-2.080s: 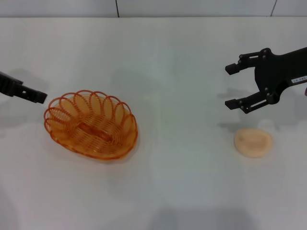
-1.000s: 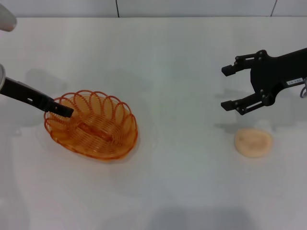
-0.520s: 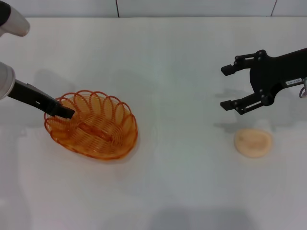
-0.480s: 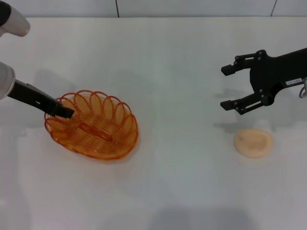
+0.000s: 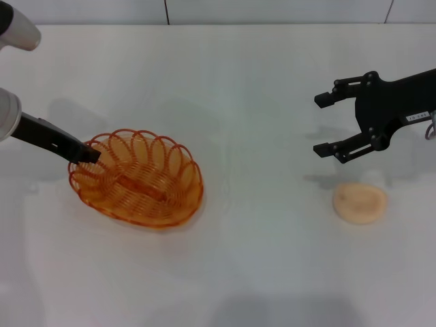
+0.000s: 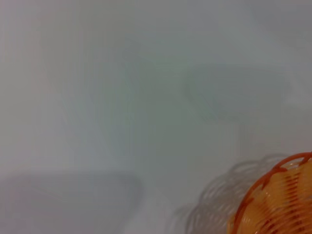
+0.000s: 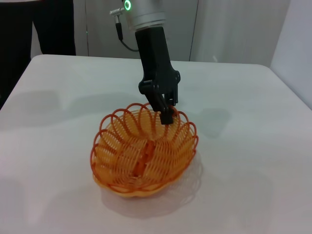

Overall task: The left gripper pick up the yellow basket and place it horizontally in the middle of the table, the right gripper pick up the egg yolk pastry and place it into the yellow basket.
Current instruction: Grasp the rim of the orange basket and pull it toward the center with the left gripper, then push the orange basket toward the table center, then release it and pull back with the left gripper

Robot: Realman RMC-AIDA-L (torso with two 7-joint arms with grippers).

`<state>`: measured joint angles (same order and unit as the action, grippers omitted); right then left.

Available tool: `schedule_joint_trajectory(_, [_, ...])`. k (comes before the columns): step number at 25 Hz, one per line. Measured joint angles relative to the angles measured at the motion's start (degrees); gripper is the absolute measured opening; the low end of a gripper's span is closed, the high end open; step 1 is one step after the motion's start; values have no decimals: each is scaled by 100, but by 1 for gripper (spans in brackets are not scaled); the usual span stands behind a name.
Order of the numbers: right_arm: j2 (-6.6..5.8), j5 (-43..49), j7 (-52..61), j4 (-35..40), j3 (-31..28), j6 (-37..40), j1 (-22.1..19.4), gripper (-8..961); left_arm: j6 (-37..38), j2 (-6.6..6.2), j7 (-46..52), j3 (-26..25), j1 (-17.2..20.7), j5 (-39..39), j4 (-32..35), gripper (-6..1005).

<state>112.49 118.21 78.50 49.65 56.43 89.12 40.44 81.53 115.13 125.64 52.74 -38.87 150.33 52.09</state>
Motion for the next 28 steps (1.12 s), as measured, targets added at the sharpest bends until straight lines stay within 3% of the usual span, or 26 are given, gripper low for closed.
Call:
schedule_joint_trajectory(12, [-13,1,7,103,-35,-3,-60,868,291,12,359,-6,49,-516,492,98])
schedule_joint_trajectory(18, [24,0,4,375,-26,-64,-211,868,489,117,893,13,-11,-773,597,86])
schedule_joint_trajectory(24, [-2,50,9,421,-9,-19,-230,867,537,333,1731,60,-190,-794,602,76])
schedule_joint_trajectory(28, [-19,82,3,422,-9,-23,-230,867,558,370,2429,62,-257,-798,604,77])
